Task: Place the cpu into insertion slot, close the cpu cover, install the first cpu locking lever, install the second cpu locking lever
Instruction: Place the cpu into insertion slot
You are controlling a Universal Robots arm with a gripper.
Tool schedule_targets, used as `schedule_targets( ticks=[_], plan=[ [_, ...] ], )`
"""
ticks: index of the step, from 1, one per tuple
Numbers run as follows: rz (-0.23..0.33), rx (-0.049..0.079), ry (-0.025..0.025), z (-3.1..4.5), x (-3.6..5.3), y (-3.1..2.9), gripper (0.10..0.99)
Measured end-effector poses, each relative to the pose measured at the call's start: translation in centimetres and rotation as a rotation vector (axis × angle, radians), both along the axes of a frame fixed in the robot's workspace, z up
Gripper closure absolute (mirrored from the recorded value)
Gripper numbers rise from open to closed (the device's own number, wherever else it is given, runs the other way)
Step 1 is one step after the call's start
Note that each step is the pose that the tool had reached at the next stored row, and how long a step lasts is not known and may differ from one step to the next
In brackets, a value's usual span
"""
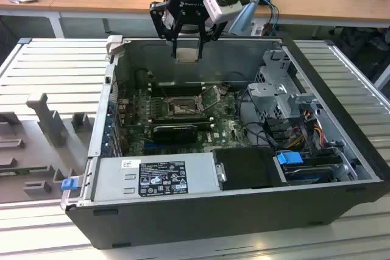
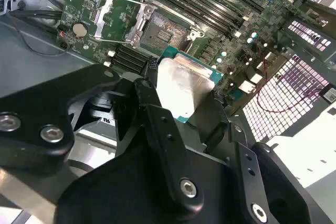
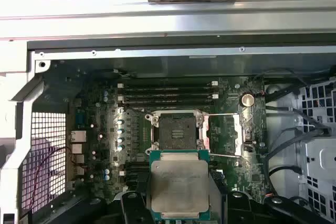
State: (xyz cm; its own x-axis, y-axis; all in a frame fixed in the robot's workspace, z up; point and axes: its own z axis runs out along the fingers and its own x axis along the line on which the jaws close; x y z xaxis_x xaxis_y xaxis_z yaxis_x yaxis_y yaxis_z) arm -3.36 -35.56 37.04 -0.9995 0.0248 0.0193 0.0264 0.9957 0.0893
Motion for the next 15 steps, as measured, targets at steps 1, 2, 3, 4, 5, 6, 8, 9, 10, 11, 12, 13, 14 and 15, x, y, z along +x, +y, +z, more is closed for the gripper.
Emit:
schedule_targets(
  ticks=[1,2,3,4,5,6,8,9,10,11,12,13,14,15],
  plan=[
    [0.000,0.000,0.0000,0.00,0.00,0.00,0.557],
    [-0.001,0.000,0.0001,0.00,0.00,0.00,0.557],
    [-0.008,0.000,0.0000,0.00,0.00,0.00,0.557],
    [-0.025,0.000,0.0001,0.00,-0.02,0.00,0.557],
    [-0.040,0.000,0.0001,-0.01,-0.06,0.00,0.557],
    [-0.053,0.000,0.0000,-0.01,-0.06,0.00,0.557],
    [-0.081,0.000,0.0000,-0.02,-0.07,0.00,0.557],
    [-0.089,0.000,0.0001,-0.02,-0.07,0.00,0.557],
    [-0.094,0.000,0.0000,-0.02,-0.07,0.00,0.557],
    [-0.098,0.000,0.0001,-0.02,-0.07,0.00,0.557],
    [-0.100,0.000,0.0004,-0.02,-0.07,0.00,0.557],
    [-0.101,0.000,0.0006,-0.03,-0.07,-0.01,0.557],
    [-0.102,0.000,0.0006,-0.04,-0.08,-0.02,0.557],
    [-0.102,0.000,0.0006,-0.08,-0.08,-0.03,0.557]
  ],
)
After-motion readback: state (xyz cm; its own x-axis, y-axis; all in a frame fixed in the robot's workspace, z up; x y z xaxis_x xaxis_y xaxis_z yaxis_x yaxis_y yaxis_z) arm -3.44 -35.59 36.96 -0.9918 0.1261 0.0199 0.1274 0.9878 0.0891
